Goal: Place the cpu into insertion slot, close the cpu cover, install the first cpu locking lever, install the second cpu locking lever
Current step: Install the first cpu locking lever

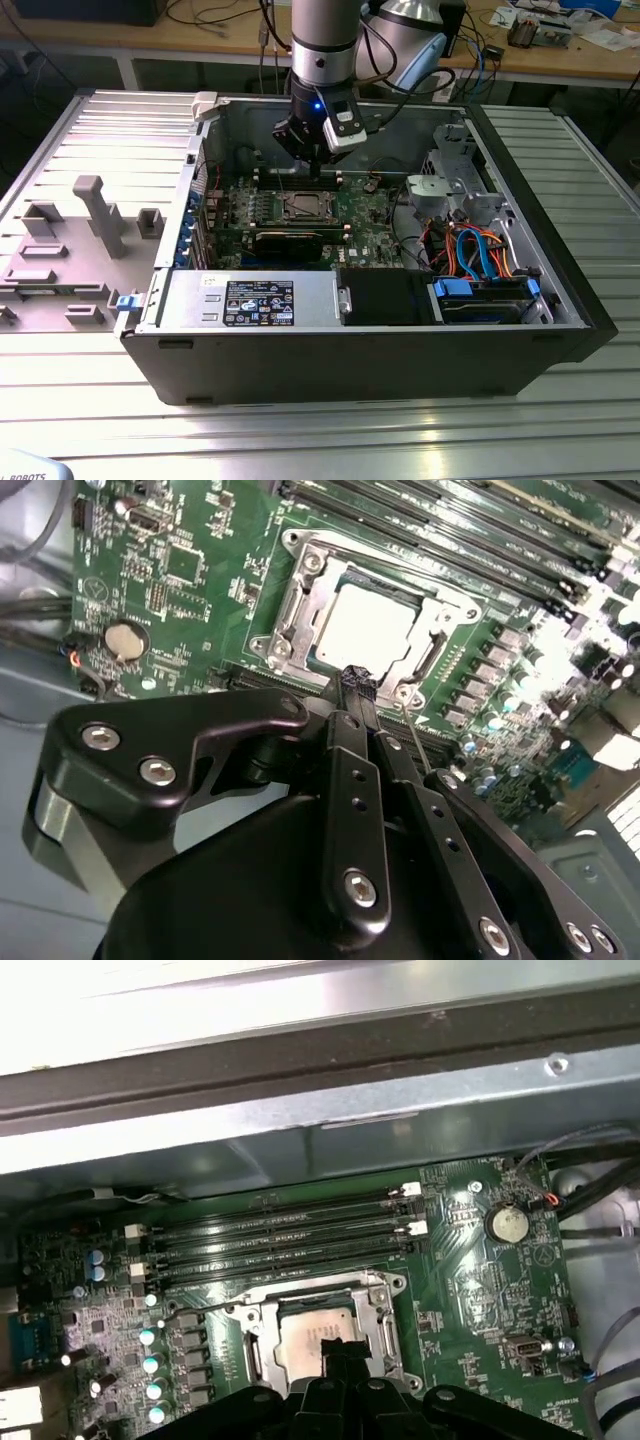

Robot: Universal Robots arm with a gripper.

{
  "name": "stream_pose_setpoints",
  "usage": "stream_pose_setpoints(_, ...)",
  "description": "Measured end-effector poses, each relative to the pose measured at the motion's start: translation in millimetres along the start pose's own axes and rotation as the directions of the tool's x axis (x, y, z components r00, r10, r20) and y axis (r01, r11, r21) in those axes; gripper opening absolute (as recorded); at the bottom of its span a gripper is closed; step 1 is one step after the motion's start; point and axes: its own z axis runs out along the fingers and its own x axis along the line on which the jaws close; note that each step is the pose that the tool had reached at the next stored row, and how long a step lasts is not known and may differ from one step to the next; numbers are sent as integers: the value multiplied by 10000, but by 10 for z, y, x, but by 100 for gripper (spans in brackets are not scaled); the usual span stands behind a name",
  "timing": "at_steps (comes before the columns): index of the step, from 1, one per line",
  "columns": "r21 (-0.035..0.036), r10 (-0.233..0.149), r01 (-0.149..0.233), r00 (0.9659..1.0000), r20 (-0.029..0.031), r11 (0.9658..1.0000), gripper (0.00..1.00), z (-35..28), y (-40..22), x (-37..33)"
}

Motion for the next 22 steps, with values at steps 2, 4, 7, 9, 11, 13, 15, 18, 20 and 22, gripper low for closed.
stream_pose_setpoints(2, -8, -358, 358, 9994, 22, 9994, 11, 0, -1, 1)
stream_pose_setpoints(4, -19, -567, 567, 9984, 13, 9984, 11, 0, -5, 9)
stream_pose_setpoints(7, -34, -607, 607, 9982, 9, 9982, 11, -1, -13, 36)
stream_pose_setpoints(9, -36, -612, 612, 9981, 9, 9981, 11, 0, -15, 53)
stream_pose_setpoints(11, -36, -615, 615, 9981, 9, 9981, 11, -1, -17, 61)
stream_pose_setpoints(13, -36, -615, 615, 9981, 8, 9981, 11, -1, -18, 72)
stream_pose_setpoints(15, -37, -615, 615, 9981, 9, 9981, 11, -1, -19, 82)
stream_pose_setpoints(18, -36, -616, 616, 9981, 8, 9981, 11, -1, -20, 83)
stream_pose_setpoints(20, -37, -615, 615, 9981, 9, 9981, 11, -1, -20, 84)
stream_pose_setpoints(22, -36, -615, 615, 9981, 8, 9981, 11, -1, -20, 85)
